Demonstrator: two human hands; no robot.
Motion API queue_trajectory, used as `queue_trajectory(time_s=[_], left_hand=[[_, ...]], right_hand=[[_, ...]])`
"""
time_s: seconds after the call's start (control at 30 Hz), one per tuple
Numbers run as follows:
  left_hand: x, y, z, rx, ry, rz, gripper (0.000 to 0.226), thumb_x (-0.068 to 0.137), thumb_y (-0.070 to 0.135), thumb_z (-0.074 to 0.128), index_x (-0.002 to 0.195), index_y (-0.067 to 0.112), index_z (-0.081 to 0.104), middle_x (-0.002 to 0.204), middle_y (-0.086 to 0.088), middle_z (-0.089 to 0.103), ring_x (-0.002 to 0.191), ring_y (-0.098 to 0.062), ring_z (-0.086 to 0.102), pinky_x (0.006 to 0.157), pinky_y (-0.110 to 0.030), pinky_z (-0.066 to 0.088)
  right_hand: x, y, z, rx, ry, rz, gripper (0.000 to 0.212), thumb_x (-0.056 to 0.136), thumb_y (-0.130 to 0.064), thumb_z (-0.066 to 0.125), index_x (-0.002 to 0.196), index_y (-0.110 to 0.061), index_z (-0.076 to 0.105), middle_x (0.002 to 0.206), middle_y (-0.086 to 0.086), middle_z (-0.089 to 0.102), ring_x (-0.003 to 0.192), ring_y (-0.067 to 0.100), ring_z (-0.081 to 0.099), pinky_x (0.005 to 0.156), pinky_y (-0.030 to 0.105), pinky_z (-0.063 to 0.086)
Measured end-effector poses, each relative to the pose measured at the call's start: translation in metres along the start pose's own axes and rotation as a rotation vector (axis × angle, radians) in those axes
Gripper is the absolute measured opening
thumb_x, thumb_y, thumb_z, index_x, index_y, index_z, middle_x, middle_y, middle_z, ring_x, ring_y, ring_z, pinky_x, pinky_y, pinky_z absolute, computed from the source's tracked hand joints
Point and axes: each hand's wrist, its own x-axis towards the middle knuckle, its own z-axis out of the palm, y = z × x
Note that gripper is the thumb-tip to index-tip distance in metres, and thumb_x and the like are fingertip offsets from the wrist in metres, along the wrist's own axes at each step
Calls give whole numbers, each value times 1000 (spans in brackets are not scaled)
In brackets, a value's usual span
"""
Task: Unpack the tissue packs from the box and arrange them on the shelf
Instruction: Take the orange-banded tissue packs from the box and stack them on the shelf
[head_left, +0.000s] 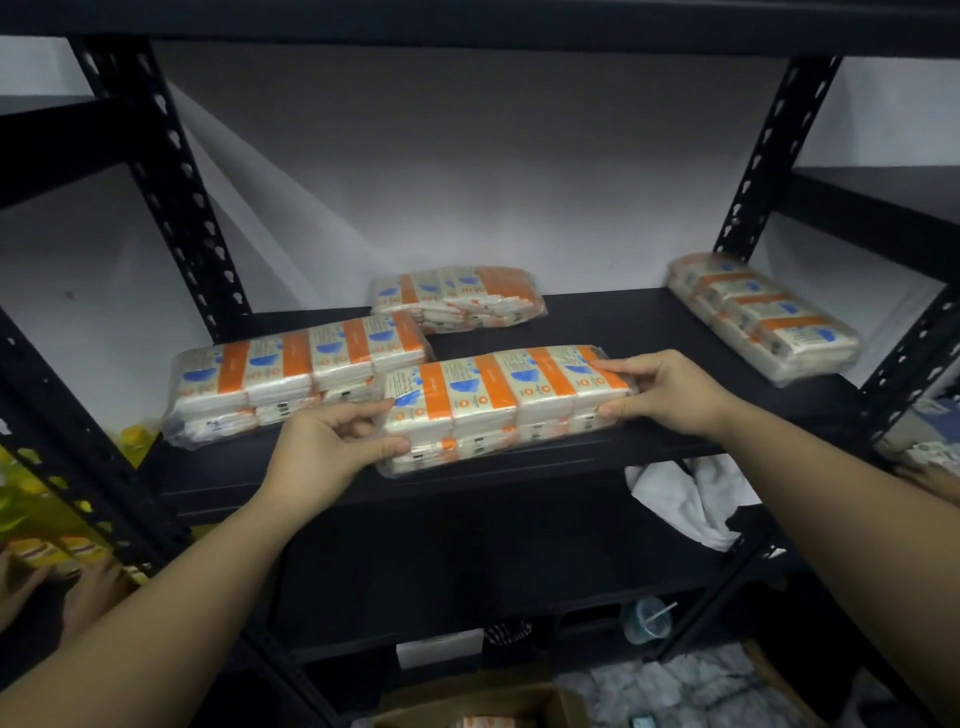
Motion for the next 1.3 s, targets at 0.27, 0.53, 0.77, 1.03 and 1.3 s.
queue_trajectory(time_s=[0.27, 0.53, 0.77, 1.03, 1.3], left_hand=[[11, 15, -5, 16, 27, -71, 39, 67, 7, 89, 103, 14, 78, 93, 0, 80, 91, -10, 76, 78, -15, 58], [57, 58, 21, 92, -72, -34, 18, 75, -2, 83, 92, -1, 78, 90, -6, 80, 86, -14, 77, 69, -17, 59], [144, 85, 85, 18, -105, 69, 20, 71, -3, 84, 90, -1, 78, 87, -13, 79, 75, -14, 75, 69, -19, 59], [255, 103, 179, -105, -221, 160, 16, 83, -1, 79, 96, 9, 79, 91, -12, 79, 79, -16, 75, 69, -26, 62], [345, 111, 298, -173, -230, 194, 19, 87, 0, 78, 100, 13, 75, 96, -7, 75, 87, -13, 71, 82, -21, 59]], right_hand=[[13, -2, -11, -52, 24, -59, 59, 63, -28, 96, 119, -33, 77, 108, -15, 78, 100, 4, 74, 98, 39, 58], [-9, 12, -62, -3, 89, -152, 46, 70, -14, 91, 111, -29, 78, 103, -18, 78, 98, 4, 75, 85, 20, 59], [-30, 31, -126, -92, 373, -142, 57, 64, -30, 91, 119, -21, 77, 100, -17, 76, 89, -6, 71, 80, 15, 56], [-45, 54, -158, -143, 703, -134, 51, 71, -20, 92, 120, -15, 77, 107, -6, 77, 95, -2, 71, 85, 12, 55], [-53, 76, -167, -428, 964, -96, 43, 80, -22, 88, 120, -16, 76, 110, -4, 75, 90, 4, 69, 85, 7, 49]])
